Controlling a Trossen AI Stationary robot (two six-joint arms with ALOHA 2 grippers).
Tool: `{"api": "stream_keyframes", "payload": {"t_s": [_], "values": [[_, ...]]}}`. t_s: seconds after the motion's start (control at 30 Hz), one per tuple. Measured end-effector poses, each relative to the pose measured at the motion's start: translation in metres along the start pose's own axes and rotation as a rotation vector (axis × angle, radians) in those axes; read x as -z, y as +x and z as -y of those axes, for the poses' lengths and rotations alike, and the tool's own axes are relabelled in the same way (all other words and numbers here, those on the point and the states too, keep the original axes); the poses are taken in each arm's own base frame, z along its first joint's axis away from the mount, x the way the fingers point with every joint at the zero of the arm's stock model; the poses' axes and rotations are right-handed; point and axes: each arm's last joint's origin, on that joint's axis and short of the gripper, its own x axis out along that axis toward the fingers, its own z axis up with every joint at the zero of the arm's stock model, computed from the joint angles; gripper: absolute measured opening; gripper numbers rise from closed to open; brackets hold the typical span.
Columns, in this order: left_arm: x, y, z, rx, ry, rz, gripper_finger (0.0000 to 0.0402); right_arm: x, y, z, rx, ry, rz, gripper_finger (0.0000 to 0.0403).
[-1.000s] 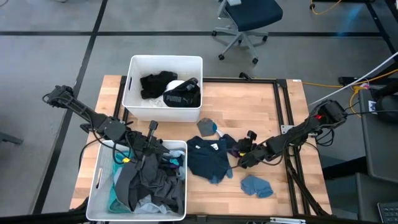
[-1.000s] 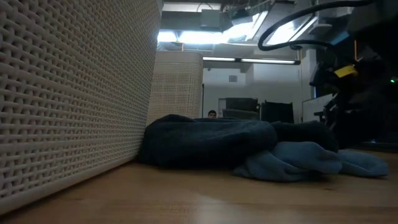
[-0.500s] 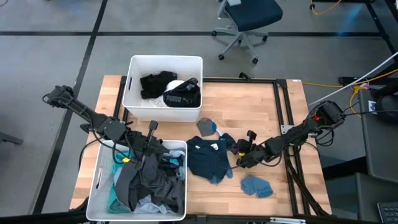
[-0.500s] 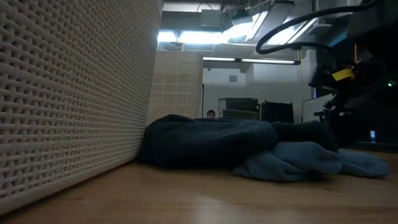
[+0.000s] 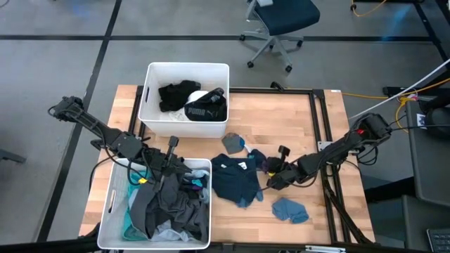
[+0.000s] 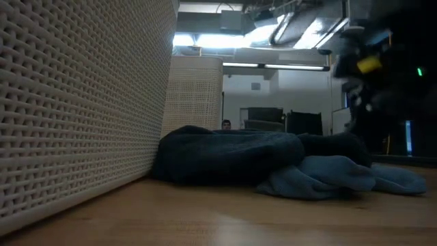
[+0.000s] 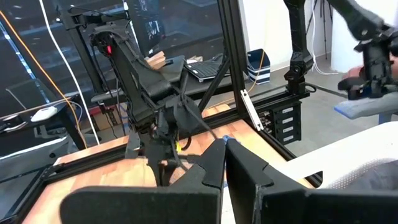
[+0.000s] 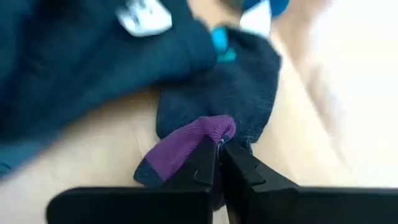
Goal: Sort clothes
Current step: Put the dark blue sock into the bottom laundry organizer
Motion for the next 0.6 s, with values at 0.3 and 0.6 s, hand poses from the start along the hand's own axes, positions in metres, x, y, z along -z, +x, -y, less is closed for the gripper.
{"api": "stream_keyframes", "payload": {"t_s": [0.3,0.6], "values": [[0.0,0.0,0.0,0.001,-0.003,-0.002,0.0005,-0.075,-0.054,-0.008,0.043,-0.127,0.108,0.0012],[0.0,0.0,0.0,0.001,-0.002,-0.004,0.0005,-0.143,-0.102,-0.017,0.0,-0.215,0.368,0.0015]]}}
